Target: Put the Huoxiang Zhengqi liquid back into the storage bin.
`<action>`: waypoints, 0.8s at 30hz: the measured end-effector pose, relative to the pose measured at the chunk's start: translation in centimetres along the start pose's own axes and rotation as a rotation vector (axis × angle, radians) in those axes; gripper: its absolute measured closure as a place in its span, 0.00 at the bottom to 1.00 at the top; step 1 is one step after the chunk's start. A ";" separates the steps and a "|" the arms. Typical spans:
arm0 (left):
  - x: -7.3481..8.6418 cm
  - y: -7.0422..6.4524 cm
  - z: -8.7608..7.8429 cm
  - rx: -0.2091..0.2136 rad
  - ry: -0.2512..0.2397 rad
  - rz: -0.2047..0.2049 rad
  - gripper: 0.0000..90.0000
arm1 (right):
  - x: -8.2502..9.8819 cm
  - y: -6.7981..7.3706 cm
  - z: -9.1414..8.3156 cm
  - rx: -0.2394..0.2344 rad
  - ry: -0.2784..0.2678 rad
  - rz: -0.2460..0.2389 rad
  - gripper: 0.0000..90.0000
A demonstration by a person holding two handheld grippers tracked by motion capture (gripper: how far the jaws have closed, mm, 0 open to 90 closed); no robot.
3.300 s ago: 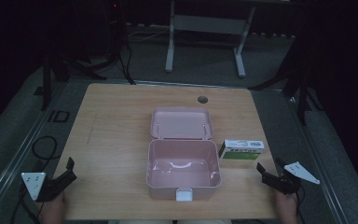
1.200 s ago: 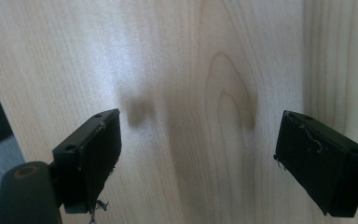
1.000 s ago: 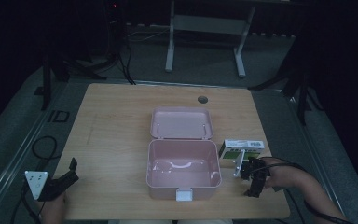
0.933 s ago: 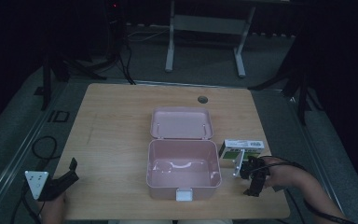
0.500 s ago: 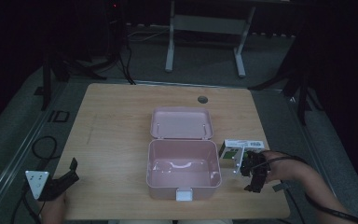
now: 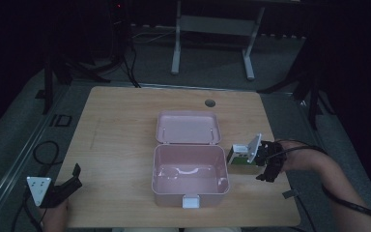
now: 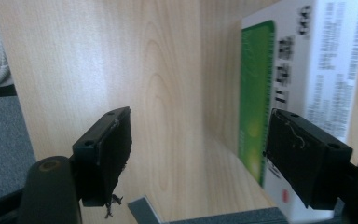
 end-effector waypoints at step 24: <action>0.0 0.0 0.0 0.008 0.003 0.000 0.01 | 0.6 -6.2 1.6 0.004 0.067 0.025 0.38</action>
Point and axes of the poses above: each handheld gripper's, and its own axes: z roughly forward along the jaws, x roughly out of its underside, y roughly to its left, the point moved 2 cm from there along z, roughly forward along the jaws, and after that the axes turned 11 degrees about -z, right-handed, at the moved point
